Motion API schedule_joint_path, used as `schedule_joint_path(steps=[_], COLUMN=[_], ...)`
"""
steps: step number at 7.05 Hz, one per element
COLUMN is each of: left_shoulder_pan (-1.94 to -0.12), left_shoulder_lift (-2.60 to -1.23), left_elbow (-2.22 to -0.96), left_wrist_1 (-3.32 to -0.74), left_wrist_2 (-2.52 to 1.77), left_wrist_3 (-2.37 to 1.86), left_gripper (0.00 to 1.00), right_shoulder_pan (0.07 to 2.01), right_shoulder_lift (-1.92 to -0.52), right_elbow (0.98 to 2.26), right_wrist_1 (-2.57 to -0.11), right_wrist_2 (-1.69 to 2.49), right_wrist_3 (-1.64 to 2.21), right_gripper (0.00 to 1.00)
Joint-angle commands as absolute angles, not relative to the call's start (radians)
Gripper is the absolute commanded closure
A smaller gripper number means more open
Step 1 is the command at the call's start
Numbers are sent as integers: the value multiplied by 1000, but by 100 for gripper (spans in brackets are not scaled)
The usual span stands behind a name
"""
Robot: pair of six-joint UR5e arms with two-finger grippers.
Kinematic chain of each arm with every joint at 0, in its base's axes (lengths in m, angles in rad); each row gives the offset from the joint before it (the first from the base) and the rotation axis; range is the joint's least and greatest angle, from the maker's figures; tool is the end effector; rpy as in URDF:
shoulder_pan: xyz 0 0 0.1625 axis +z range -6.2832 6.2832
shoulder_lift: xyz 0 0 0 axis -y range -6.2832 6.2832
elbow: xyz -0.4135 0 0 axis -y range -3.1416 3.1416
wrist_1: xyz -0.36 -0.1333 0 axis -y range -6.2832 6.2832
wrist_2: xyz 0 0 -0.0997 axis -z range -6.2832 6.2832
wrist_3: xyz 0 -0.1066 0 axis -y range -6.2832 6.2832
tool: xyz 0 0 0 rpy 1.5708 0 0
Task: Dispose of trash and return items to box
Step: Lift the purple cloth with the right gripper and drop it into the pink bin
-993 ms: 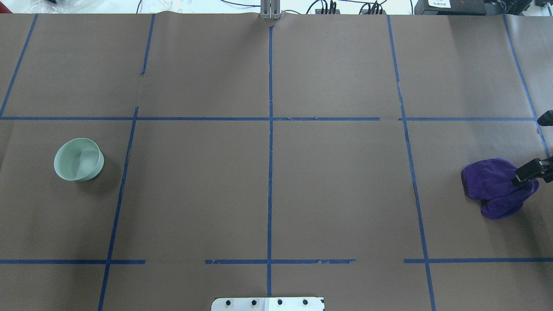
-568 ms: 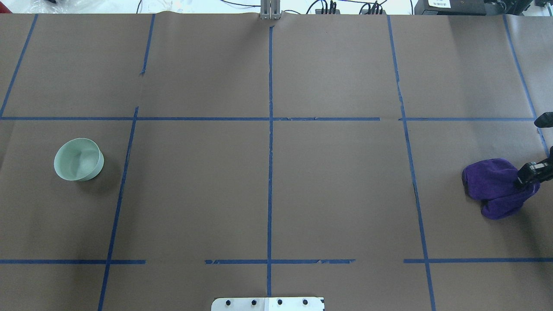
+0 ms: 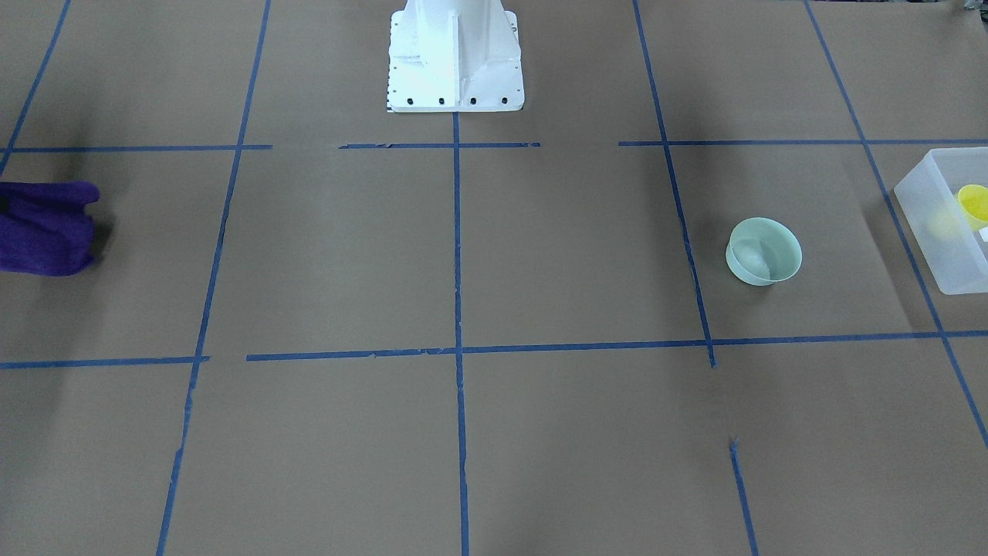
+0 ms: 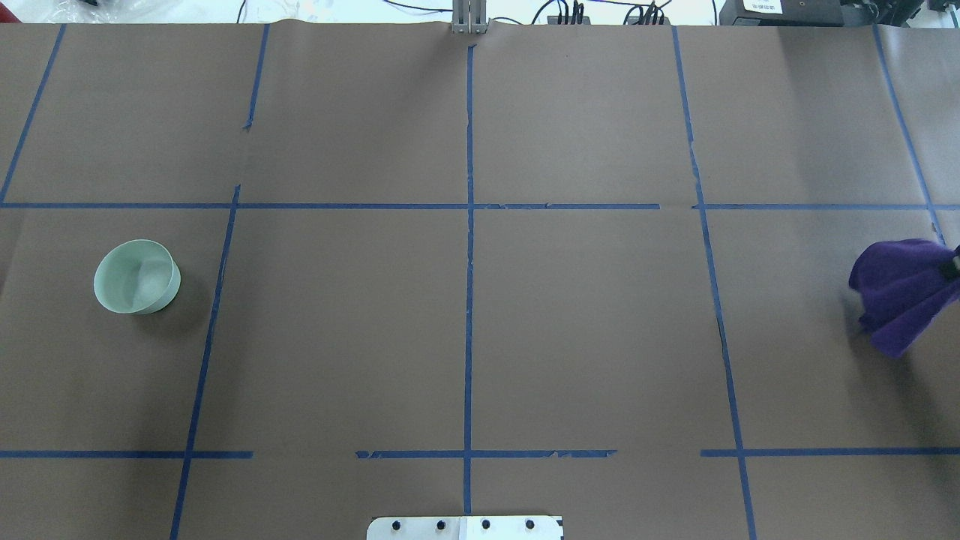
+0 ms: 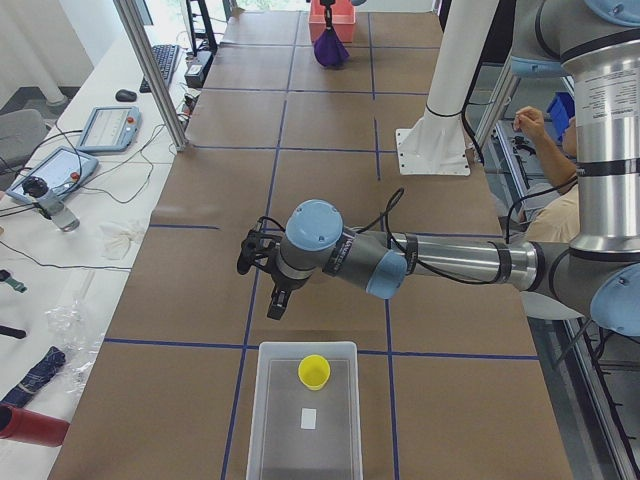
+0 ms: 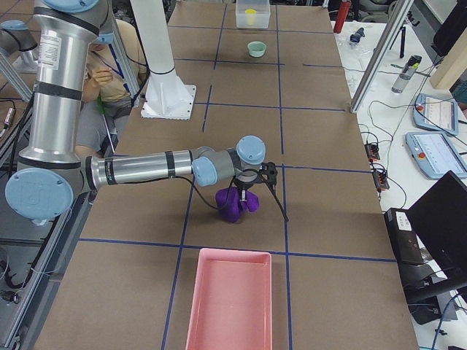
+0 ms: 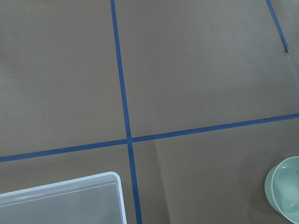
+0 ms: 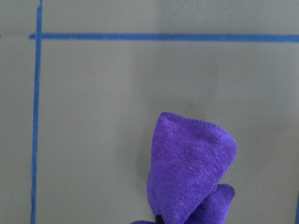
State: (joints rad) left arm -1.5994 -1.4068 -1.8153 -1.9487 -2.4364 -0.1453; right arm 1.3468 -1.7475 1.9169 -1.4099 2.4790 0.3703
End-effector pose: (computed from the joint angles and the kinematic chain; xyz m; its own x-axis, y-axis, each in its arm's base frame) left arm -0.0639 -0.4096 0.5593 0.6469 0.1852 -0.7397 0.1206 0.9330 0.3390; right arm -0.0403 -0.3987 0.5386 0.5822 -0.0260 0.8126 -0.0006 0.9995 0.0324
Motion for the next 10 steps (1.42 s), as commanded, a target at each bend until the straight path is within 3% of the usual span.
schedule_joint_path(steps=[1, 2, 4, 9, 10], left_shoulder_pan=[-1592, -1580, -1374, -1136, -1094], left_shoulder_lift=[-1407, -1416, -1491, -1514, -1513], left_elbow=[-1813, -1818, -1841, -1832, -1810], left_wrist_1=[-1998, -1999, -2005, -2058, -2103], left_wrist_2=[-2444, -2444, -2398, -2268, -2232], left_wrist_3=[-146, -156, -450, -676, -707], left_gripper=[0, 0, 0, 0, 0], right_shoulder_pan=[1671, 1778, 1886, 1872, 1864], right_shoulder_lift=[-1744, -1744, -1741, -1729, -1730], right_elbow=[1994, 1964, 1796, 1543, 1540], right_wrist_1=[-1486, -1488, -1567, -1552, -1552], right_wrist_2=[2491, 2493, 2430, 2250, 2255], right_wrist_3=[350, 297, -67, -356, -339], right_gripper=[100, 100, 100, 97, 1])
